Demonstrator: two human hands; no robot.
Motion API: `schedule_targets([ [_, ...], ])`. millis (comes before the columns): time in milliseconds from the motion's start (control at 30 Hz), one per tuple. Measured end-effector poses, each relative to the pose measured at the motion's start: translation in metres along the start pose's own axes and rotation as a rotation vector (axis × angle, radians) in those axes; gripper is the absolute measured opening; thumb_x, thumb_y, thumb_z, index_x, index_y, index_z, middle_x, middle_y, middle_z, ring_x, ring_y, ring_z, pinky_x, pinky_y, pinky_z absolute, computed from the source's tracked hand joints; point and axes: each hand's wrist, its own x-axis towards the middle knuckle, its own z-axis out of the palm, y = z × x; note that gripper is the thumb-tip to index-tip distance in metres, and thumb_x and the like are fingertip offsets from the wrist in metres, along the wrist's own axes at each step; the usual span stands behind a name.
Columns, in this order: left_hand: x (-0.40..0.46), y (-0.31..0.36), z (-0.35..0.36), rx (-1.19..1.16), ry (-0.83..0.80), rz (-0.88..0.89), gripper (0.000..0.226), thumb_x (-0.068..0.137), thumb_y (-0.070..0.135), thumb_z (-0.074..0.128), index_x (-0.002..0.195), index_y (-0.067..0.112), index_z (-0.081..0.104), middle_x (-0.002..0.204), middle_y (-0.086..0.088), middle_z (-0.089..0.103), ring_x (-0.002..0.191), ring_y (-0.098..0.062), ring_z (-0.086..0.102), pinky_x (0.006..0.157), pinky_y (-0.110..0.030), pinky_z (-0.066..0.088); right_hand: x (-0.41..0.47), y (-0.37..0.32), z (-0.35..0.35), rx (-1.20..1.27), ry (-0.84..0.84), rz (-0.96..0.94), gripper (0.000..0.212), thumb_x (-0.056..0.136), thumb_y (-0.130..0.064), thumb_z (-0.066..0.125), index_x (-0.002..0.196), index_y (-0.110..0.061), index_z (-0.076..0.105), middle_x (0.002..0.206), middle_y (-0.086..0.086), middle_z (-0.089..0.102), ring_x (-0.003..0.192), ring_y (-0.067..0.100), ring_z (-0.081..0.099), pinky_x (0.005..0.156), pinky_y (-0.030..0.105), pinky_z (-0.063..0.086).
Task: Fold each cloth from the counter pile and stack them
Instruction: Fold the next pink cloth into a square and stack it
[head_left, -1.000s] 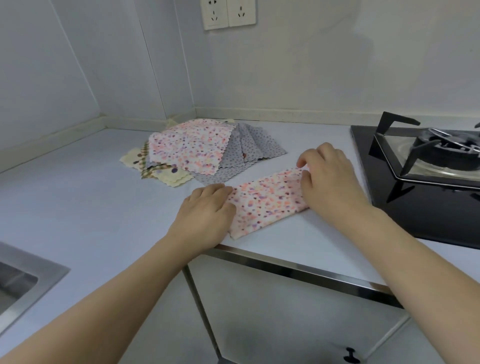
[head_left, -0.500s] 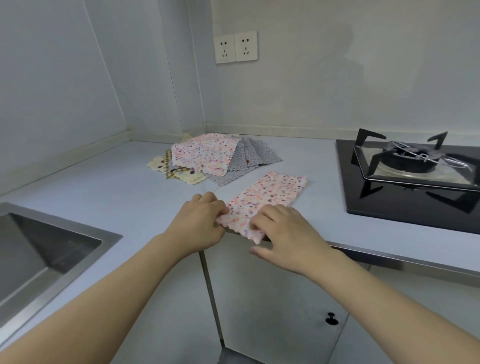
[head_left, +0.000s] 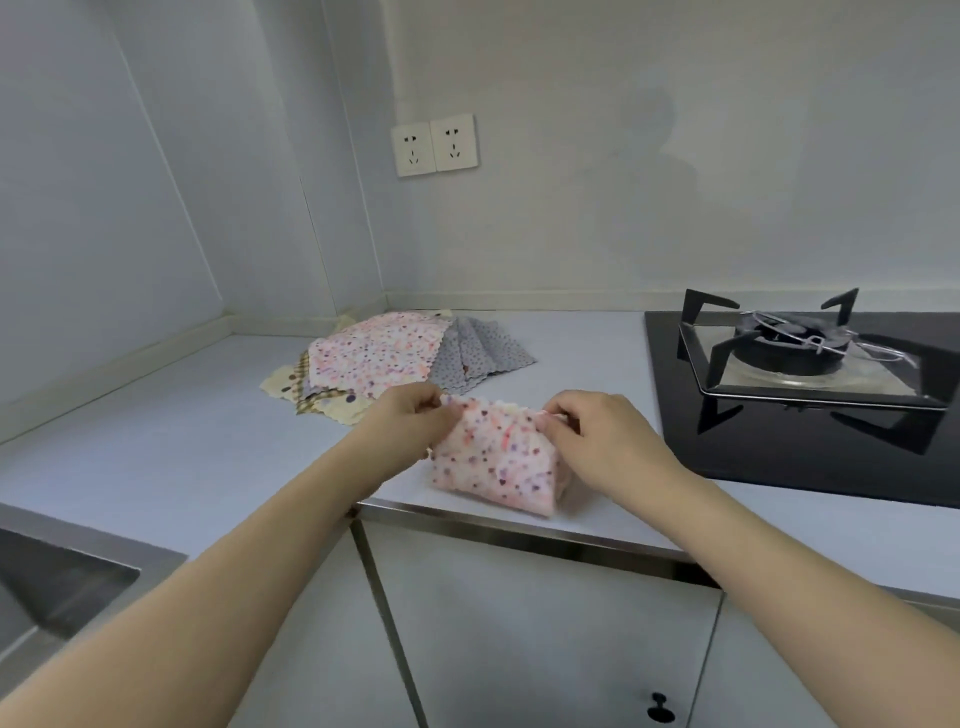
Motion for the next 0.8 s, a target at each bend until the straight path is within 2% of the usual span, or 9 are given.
schedule_targets([
  [100,0.038,0.007,0.031,0.052,0.027,-0.061,0.027,0.096,0.026,0.055,0.076,0.013,0.044,0.065,-0.005,0.039,0.056,-0.017,0.039,0.05,-0.023,0.037,0.027,0.029,0.0,-0.128,-0.024,0.091,0.021,0.095,-0.035,0.051,0.088,-0.021,0.065,0.086,-0.007,0.065,0.082,0.016,0.058,0.068,0.03,0.044],
  [167,0.057,0.003,0.048,0.156,0.028,-0.047,0.029,0.097,0.026,0.052,0.073,0.015,0.039,0.063,-0.003,0.039,0.053,-0.018,0.038,0.05,-0.023,0.034,0.036,0.046,0.003,-0.257,-0.057,0.112,0.021,0.095,-0.035,0.049,0.087,-0.021,0.063,0.094,-0.004,0.064,0.088,0.02,0.057,0.076,0.034,0.045],
  [333,0.076,-0.012,0.073,0.583,0.049,0.029,0.02,0.097,0.037,0.048,0.086,0.021,0.051,0.077,0.005,0.055,0.075,-0.019,0.053,0.058,-0.03,0.033,0.033,0.068,0.019,-0.432,-0.015,0.029,0.021,0.096,-0.036,0.041,0.095,-0.021,0.056,0.099,-0.002,0.053,0.093,0.023,0.049,0.083,0.037,0.039],
  [400,0.081,-0.015,0.073,0.601,0.05,0.045,0.021,0.097,0.038,0.048,0.088,0.019,0.052,0.078,0.004,0.057,0.076,-0.019,0.054,0.059,-0.031,0.034,0.036,0.068,0.019,-0.413,-0.018,0.052,0.023,0.096,-0.038,0.04,0.095,-0.022,0.057,0.1,-0.003,0.052,0.094,0.022,0.048,0.083,0.037,0.039],
  [500,0.087,-0.014,0.068,0.569,-0.013,0.009,0.025,0.097,0.036,0.049,0.08,0.019,0.046,0.07,0.003,0.053,0.067,-0.016,0.048,0.058,-0.031,0.034,0.043,0.069,0.019,-0.415,-0.057,0.09,0.028,0.096,-0.041,0.039,0.096,-0.021,0.058,0.102,-0.002,0.05,0.096,0.023,0.047,0.083,0.038,0.038],
  [600,0.086,-0.01,0.064,0.556,-0.036,-0.032,0.022,0.097,0.035,0.05,0.082,0.019,0.047,0.073,0.002,0.055,0.068,-0.016,0.05,0.061,-0.031,0.038,0.041,0.068,0.018,-0.407,-0.096,0.103,0.033,0.096,-0.044,0.037,0.092,-0.02,0.06,0.103,-0.001,0.049,0.096,0.023,0.045,0.086,0.039,0.037],
  [700,0.064,-0.003,0.059,0.504,0.093,0.02,0.01,0.095,0.032,0.05,0.099,0.022,0.051,0.091,0.005,0.06,0.082,-0.016,0.056,0.073,-0.035,0.048,0.033,0.066,0.013,-0.423,-0.132,0.095,0.035,0.096,-0.044,0.036,0.093,-0.022,0.062,0.105,-0.001,0.05,0.097,0.023,0.045,0.086,0.038,0.036],
  [800,0.017,0.005,0.064,0.493,0.237,0.242,0.026,0.087,0.041,0.053,0.109,0.027,0.053,0.103,0.01,0.051,0.094,-0.012,0.048,0.084,-0.035,0.042,0.026,0.061,0.011,-0.454,-0.148,0.095,0.035,0.096,-0.044,0.034,0.089,-0.022,0.06,0.107,-0.001,0.049,0.097,0.023,0.043,0.085,0.038,0.034],
])
